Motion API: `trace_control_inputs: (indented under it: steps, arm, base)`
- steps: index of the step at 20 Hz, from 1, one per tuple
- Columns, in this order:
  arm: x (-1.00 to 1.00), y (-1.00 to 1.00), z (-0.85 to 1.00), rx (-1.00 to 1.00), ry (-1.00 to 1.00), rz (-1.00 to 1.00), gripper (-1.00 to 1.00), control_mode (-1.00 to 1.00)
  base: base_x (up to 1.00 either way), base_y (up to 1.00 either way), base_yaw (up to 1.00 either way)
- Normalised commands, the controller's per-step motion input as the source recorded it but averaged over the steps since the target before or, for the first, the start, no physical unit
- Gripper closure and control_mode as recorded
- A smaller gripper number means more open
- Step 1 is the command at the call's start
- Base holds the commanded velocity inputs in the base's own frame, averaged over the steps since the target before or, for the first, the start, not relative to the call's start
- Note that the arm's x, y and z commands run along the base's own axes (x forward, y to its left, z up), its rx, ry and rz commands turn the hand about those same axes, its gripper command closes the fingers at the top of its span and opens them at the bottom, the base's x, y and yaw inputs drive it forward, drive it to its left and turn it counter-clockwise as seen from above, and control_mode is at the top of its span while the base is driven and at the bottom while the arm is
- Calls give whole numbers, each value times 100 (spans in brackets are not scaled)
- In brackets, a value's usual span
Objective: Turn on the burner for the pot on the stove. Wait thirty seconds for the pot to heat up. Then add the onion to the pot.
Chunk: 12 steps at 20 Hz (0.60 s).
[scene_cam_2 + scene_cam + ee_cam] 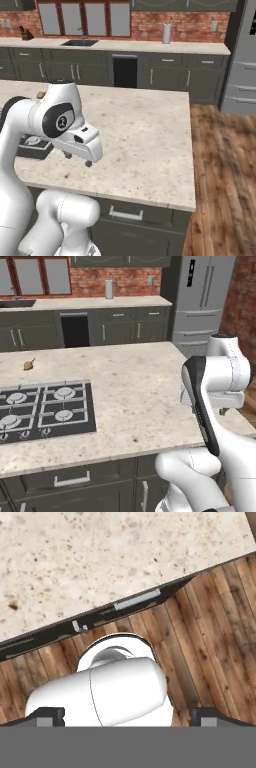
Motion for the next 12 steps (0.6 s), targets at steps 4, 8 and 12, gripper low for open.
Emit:
trace_control_inputs:
  steps: [4, 8, 12]
  arm:
    - [0, 0, 0, 0, 0, 0, -100, 100]
    - [0, 0, 0, 0, 0, 0, -100, 100]
    - [0, 0, 0, 0, 0, 0, -100, 100]
  base:
    - [-2, -100, 1]
    - [-6, -100, 3]
    - [0, -100, 9]
